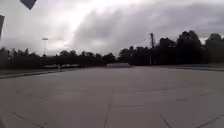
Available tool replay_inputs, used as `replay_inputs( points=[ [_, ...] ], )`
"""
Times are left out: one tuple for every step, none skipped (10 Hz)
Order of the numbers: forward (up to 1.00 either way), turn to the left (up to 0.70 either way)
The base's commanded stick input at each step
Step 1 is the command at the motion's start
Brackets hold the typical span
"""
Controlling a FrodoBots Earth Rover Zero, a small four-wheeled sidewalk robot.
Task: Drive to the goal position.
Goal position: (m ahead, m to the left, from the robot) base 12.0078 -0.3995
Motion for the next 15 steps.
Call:
replay_inputs(
  points=[
    [0.00,0.04],
    [0.00,0.04],
    [0.00,0.04],
    [0.00,0.04],
    [0.00,0.04],
    [0.00,0.05],
    [0.00,0.05],
    [0.00,0.05],
    [0.00,0.05],
    [0.00,0.05],
    [0.00,0.05],
    [0.00,0.04],
    [0.00,0.04],
    [0.00,0.04],
    [0.00,0.04]
  ],
)
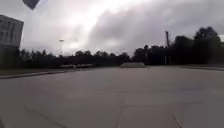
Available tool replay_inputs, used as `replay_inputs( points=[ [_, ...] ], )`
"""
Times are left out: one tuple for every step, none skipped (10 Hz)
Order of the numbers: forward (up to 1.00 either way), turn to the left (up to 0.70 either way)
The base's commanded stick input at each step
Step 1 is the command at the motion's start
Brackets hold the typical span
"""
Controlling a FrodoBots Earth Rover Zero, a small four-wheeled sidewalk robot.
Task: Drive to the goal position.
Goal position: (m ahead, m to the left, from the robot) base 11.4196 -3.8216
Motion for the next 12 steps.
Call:
replay_inputs(
  points=[
    [0.00,0.04],
    [0.00,0.04],
    [0.00,0.04],
    [0.00,0.05],
    [0.00,0.05],
    [0.00,0.05],
    [0.00,0.04],
    [0.00,0.04],
    [0.00,0.04],
    [0.00,0.04],
    [0.00,0.04],
    [0.00,0.04]
  ],
)
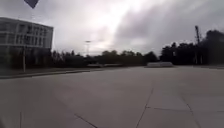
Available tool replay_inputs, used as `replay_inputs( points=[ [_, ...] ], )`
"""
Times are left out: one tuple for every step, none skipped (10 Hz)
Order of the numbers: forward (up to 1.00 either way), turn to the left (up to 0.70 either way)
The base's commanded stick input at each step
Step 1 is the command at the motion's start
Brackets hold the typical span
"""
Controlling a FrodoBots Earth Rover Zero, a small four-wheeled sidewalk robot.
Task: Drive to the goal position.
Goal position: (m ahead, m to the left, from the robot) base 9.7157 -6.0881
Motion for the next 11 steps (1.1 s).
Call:
replay_inputs(
  points=[
    [0.00,0.04],
    [0.00,0.04],
    [0.00,0.04],
    [0.00,0.04],
    [0.00,0.04],
    [0.00,0.04],
    [0.02,0.04],
    [0.12,0.02],
    [0.22,0.00],
    [0.32,-0.02],
    [0.43,-0.04]
  ],
)
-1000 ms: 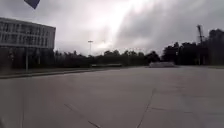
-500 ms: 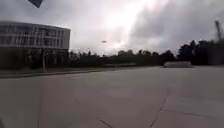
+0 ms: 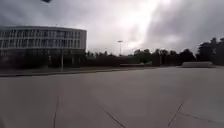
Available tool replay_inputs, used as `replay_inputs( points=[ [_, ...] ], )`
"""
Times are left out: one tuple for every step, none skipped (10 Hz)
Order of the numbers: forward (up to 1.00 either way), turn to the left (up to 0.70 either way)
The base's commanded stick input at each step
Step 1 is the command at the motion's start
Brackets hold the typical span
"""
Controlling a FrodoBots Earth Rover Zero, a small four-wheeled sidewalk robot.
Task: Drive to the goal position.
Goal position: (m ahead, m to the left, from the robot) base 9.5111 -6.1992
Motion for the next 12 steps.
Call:
replay_inputs(
  points=[
    [0.70,-0.34],
    [0.70,-0.35],
    [0.70,-0.35],
    [0.70,-0.35],
    [0.70,-0.35],
    [0.70,-0.35],
    [0.70,-0.35],
    [0.70,-0.35],
    [0.70,-0.35],
    [0.70,-0.35],
    [0.70,-0.35],
    [0.70,-0.35]
  ],
)
